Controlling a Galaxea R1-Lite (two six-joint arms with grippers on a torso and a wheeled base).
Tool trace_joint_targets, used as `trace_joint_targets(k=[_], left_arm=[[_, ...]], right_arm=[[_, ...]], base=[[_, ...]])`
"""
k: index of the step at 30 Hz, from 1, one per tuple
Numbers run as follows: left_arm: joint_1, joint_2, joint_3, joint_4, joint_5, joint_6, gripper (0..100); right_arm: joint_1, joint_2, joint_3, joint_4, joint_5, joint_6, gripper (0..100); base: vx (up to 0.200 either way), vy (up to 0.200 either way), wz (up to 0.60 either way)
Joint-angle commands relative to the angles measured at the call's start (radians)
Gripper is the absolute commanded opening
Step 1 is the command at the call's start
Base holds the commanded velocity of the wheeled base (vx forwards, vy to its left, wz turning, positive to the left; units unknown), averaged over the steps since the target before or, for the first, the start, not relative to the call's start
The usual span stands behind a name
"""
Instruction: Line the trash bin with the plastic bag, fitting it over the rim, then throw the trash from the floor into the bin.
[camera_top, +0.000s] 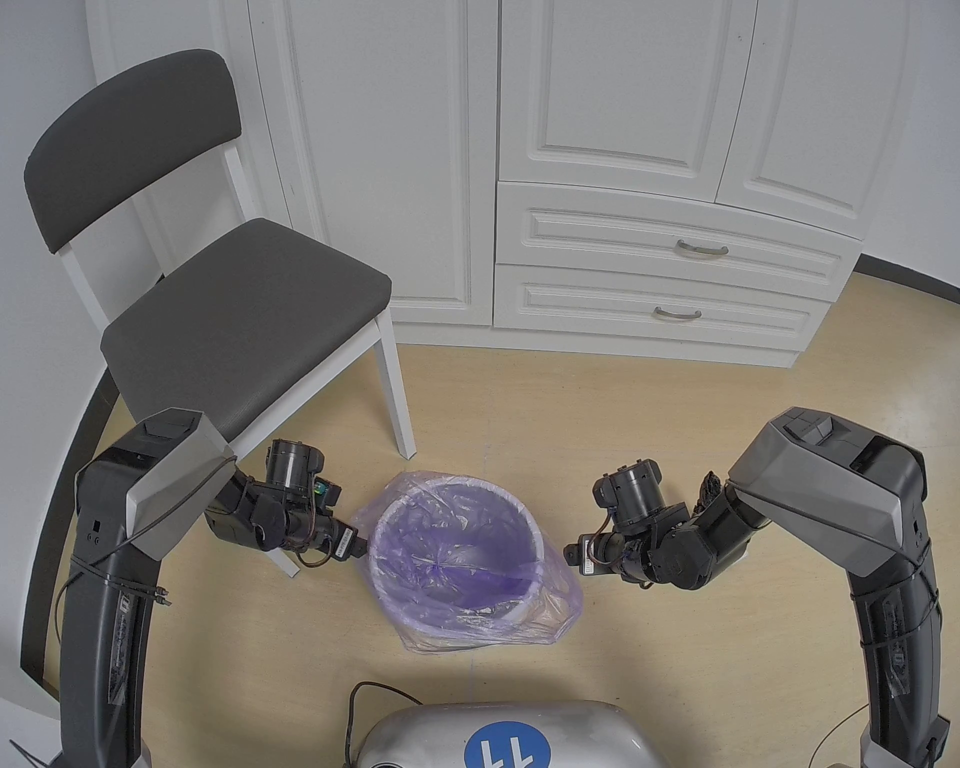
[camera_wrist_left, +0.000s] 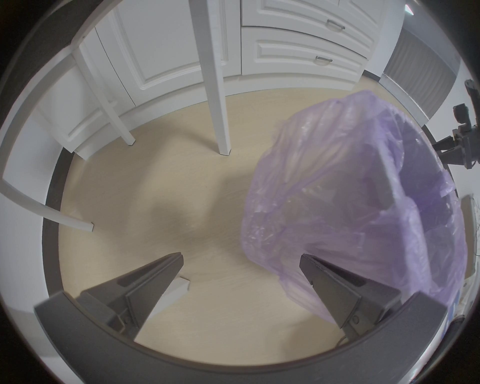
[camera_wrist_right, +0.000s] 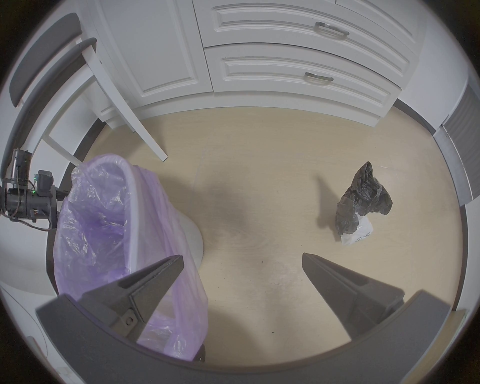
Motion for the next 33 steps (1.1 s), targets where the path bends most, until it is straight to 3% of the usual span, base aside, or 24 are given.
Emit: trace_joint_targets(k=[1,5,12,19,24,29,33], left_arm=[[-0.034,-0.025,0.056,-0.028,0.003,-0.03,100],[-0.034,-0.046,0.084,-0.028,0.006,-0.035,100],[-0.011,-0.201,0.298,-0.139,0.007,-0.078,100],[0.004,-0.276,0.553,-0.362,-0.002,-0.123,100],[0.004,-0.264,0.662,-0.548,0.001,-0.161,100],[0.005,-0.252,0.72,-0.639,0.0,-0.167,100],[0.005,-0.232,0.745,-0.706,0.001,-0.172,100]], right_arm=[[0.002,-0.012,0.012,-0.002,0.006,0.001,100],[0.004,-0.085,0.058,-0.041,0.006,0.0,100],[0.091,-0.138,0.118,-0.193,0.003,-0.036,100],[0.198,-0.124,0.076,-0.17,0.006,-0.172,100],[0.269,-0.049,0.001,-0.108,-0.001,-0.255,100],[0.3,0.023,-0.059,-0.101,-0.011,-0.345,100],[0.306,0.112,-0.14,-0.105,-0.093,-0.447,100]], base=[[0.0,0.0,0.0],[0.0,0.0,0.0],[0.0,0.0,0.0],[0.0,0.0,0.0],[0.0,0.0,0.0],[0.0,0.0,0.0],[0.0,0.0,0.0]])
